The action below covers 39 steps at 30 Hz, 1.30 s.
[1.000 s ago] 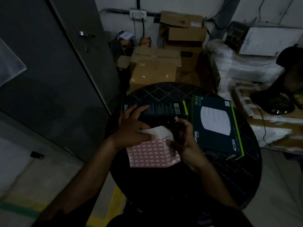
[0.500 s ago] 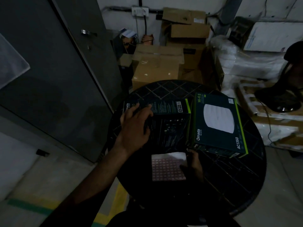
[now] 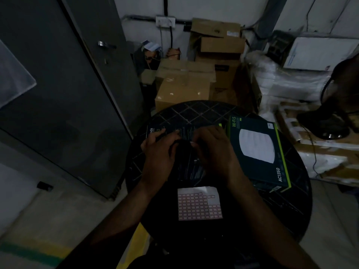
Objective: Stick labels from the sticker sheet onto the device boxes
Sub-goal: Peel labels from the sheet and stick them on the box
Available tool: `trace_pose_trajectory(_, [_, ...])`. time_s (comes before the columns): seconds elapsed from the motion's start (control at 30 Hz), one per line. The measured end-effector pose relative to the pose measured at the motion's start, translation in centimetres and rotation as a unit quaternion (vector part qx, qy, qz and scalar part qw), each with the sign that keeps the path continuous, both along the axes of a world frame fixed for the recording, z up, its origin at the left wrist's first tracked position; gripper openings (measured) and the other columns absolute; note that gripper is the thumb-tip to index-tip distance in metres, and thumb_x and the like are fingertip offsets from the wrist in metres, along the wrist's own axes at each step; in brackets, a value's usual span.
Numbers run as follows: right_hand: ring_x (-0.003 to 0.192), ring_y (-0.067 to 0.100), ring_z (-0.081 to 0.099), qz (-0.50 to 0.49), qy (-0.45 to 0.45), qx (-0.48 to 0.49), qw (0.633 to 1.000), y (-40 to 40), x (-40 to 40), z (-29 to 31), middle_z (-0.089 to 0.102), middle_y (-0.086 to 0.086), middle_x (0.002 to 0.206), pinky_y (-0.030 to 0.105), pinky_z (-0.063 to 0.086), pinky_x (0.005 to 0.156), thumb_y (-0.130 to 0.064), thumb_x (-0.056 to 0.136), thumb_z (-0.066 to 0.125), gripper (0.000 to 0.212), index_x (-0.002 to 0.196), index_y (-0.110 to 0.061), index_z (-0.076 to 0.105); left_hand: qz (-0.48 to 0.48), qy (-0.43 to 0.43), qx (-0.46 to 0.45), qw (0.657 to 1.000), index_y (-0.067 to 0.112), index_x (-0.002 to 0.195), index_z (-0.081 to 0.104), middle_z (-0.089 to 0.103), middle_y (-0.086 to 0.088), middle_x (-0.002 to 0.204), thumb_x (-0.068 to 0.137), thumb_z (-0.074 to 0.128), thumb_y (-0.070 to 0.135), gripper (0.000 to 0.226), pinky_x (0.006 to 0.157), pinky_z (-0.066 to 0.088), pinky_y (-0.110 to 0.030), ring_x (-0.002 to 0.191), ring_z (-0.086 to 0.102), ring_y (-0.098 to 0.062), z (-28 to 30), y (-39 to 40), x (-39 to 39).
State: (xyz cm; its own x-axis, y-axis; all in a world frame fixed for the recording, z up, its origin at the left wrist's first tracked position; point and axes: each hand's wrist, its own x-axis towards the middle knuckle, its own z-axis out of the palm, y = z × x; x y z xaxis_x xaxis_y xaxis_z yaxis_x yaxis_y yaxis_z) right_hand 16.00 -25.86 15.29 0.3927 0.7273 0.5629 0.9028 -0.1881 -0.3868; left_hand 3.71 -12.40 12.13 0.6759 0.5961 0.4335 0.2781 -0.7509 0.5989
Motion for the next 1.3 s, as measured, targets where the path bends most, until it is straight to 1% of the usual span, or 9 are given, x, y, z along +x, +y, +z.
trace_pose_trajectory(0.2, [0.087, 0.033, 0.058, 0.074, -0.041, -0.193, 0.977, 3.0, 2.6, 0.8, 0.063, 0.009, 0.094, 0.048, 0.050, 0.077, -0.012, 0.086, 0.065, 0.005, 0.088, -0.014, 0.061, 0.015, -0.043, -0.018, 0.999, 0.029, 0.108, 0.072, 0.057, 0.021, 0.123, 0.088, 0.070, 0.011, 0.027, 0.111, 0.031, -0.041, 0.129, 0.049, -0.019, -0.4, 0.2, 0.3])
trace_pose_trajectory(0.33, [0.081, 0.036, 0.059, 0.078, -0.106, -0.228, 0.965, 3.8, 2.5, 1.3, 0.063, 0.014, 0.090, 0.044, 0.051, 0.074, -0.007, 0.082, 0.067, 0.009, 0.089, -0.009, 0.061, 0.023, -0.054, -0.027, 0.998, 0.029, 0.114, 0.072, 0.054, 0.017, 0.122, 0.084, 0.069, 0.004, 0.039, 0.113, 0.024, -0.028, 0.128, 0.050, -0.025, -0.5, 0.0, 0.4])
trace_pose_trajectory(0.4, [0.085, 0.037, 0.058, 0.066, -0.121, -0.248, 0.959, 4.2, 2.6, 1.3, 0.062, 0.014, 0.094, 0.048, 0.052, 0.074, -0.011, 0.083, 0.062, 0.009, 0.092, -0.010, 0.059, 0.021, -0.042, -0.033, 0.998, 0.030, 0.117, 0.070, 0.062, 0.010, 0.124, 0.083, 0.068, 0.008, 0.040, 0.110, 0.014, -0.017, 0.130, 0.048, -0.023, -0.3, 0.1, 0.4])
trace_pose_trajectory(0.53, [0.092, 0.040, 0.058, 0.048, -0.136, -0.268, 0.953, 4.5, 2.4, 1.6, 0.062, 0.017, 0.101, 0.053, 0.053, 0.074, -0.014, 0.089, 0.058, 0.012, 0.097, -0.006, 0.061, 0.027, -0.053, -0.016, 0.998, 0.027, 0.112, 0.072, 0.062, 0.019, 0.113, 0.076, 0.069, 0.032, 0.036, 0.106, 0.021, -0.033, 0.127, 0.046, -0.014, 0.0, -0.3, 0.6])
trace_pose_trajectory(0.77, [0.099, 0.037, 0.058, 0.017, -0.128, -0.237, 0.963, 4.4, 1.8, 2.1, 0.064, 0.014, 0.106, 0.045, 0.053, 0.073, -0.016, 0.088, 0.066, 0.014, 0.099, -0.007, 0.065, 0.060, -0.064, -0.019, 0.996, 0.030, 0.106, 0.073, 0.067, 0.015, 0.108, 0.078, 0.059, 0.050, 0.037, 0.102, 0.018, -0.024, 0.120, 0.049, -0.011, -0.4, -0.4, 1.5])
trace_pose_trajectory(0.9, [0.077, 0.033, 0.067, 0.057, -0.095, -0.177, 0.978, 4.2, 2.5, 1.8, 0.070, 0.011, 0.084, 0.037, 0.055, 0.072, -0.004, 0.074, 0.077, 0.011, 0.081, -0.009, 0.071, 0.063, -0.056, -0.016, 0.996, 0.031, 0.098, 0.074, 0.063, 0.020, 0.108, 0.076, 0.079, 0.033, 0.023, 0.101, 0.017, -0.024, 0.120, 0.049, -0.011, -0.7, 0.0, 1.7])
trace_pose_trajectory(1.0, [0.092, 0.022, 0.069, 0.006, 0.030, -0.089, 0.996, 3.4, 2.7, 1.7, 0.073, 0.009, 0.104, 0.033, 0.056, 0.081, -0.002, 0.081, 0.072, 0.031, 0.111, -0.010, 0.071, 0.065, -0.048, -0.010, 0.997, 0.034, 0.093, 0.073, 0.068, 0.017, 0.108, 0.076, 0.079, 0.036, 0.018, 0.100, 0.017, -0.026, 0.119, 0.050, -0.010, -0.4, -0.1, 1.8])
trace_pose_trajectory(1.07, [0.095, 0.016, 0.066, -0.001, 0.081, -0.045, 0.996, 2.7, 3.0, 1.6, 0.070, 0.005, 0.108, 0.032, 0.056, 0.085, 0.000, 0.082, 0.070, 0.032, 0.112, -0.012, 0.069, 0.063, -0.053, -0.010, 0.997, 0.033, 0.092, 0.073, 0.069, 0.018, 0.109, 0.076, 0.079, 0.034, 0.017, 0.099, 0.016, -0.026, 0.119, 0.050, -0.009, -0.4, -0.1, 1.8])
trace_pose_trajectory(1.3, [0.102, 0.027, 0.067, 0.046, 0.001, -0.071, 0.996, 2.2, 2.0, 0.1, 0.069, 0.009, 0.113, 0.035, 0.057, 0.080, -0.015, 0.077, 0.082, 0.012, 0.088, -0.014, 0.076, 0.062, -0.060, -0.012, 0.996, 0.032, 0.094, 0.073, 0.067, 0.016, 0.112, 0.073, 0.083, 0.024, 0.024, 0.105, 0.016, -0.025, 0.121, 0.051, -0.012, -1.0, 0.0, 1.7])
